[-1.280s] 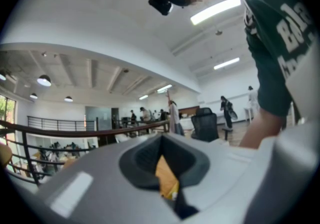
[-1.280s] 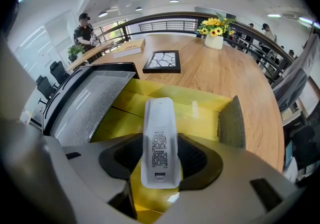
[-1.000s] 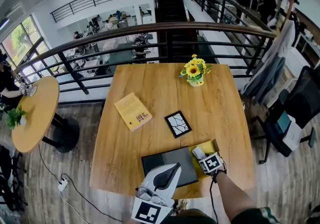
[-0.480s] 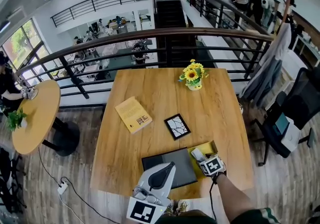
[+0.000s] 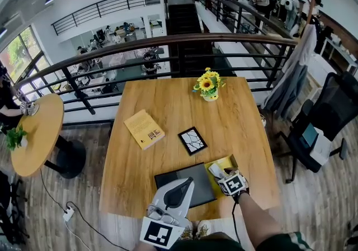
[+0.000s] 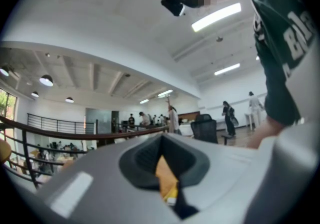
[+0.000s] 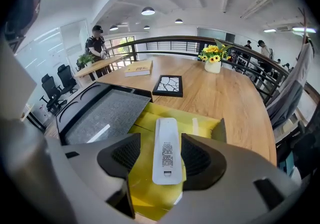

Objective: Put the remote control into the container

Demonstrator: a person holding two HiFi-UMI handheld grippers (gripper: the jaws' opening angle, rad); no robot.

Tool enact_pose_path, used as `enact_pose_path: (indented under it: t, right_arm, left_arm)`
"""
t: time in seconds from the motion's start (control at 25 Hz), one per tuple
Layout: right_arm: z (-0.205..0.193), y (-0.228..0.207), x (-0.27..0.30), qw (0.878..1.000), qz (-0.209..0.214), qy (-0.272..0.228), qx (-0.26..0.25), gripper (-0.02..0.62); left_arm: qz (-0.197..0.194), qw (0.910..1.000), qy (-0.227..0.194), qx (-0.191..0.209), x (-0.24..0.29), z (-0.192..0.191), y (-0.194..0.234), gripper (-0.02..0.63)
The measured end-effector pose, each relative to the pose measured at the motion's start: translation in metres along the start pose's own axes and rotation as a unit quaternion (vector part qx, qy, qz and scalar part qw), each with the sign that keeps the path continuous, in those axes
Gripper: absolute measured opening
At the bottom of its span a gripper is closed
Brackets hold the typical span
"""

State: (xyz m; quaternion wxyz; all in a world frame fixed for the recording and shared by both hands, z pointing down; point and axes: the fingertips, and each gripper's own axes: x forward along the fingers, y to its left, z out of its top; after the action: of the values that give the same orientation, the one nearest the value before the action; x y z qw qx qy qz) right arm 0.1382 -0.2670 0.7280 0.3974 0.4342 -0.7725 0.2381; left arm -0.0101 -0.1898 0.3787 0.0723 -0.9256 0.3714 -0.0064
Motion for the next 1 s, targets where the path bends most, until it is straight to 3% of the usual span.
enact_pose_path:
  t: [0.28,0.52,0.84,1.0]
  right_arm:
    - [0.001,0.005,-0.003,1.000,0.000,-0.012,-0.006,0.256]
    - [0.009,0.004,-0.014,0.999,-0.011,-0.035,-0.010,0.256]
    - [0.044,0.007,-0.049,0.993,-0.022,-0.113,-0.018,0.256]
    - [0.064,0.012,-0.072,0.988,-0.028,-0.152,-0.025,0.256]
  left_arm:
    - [-0.010,0.9997,0.008,0.022,-0.001,-0.001,-0.006,0.000]
    - [-0.006,0.9999,-0.007,0.011,0.002,0.004,-0.008,-0.001]
    - [-0.004,0.9993,-0.027,0.025,0.018,0.012,-0.011,-0.002]
    - [-0.004,0.9981,-0.034,0.051,0.025,0.019,-0.006,-0.001]
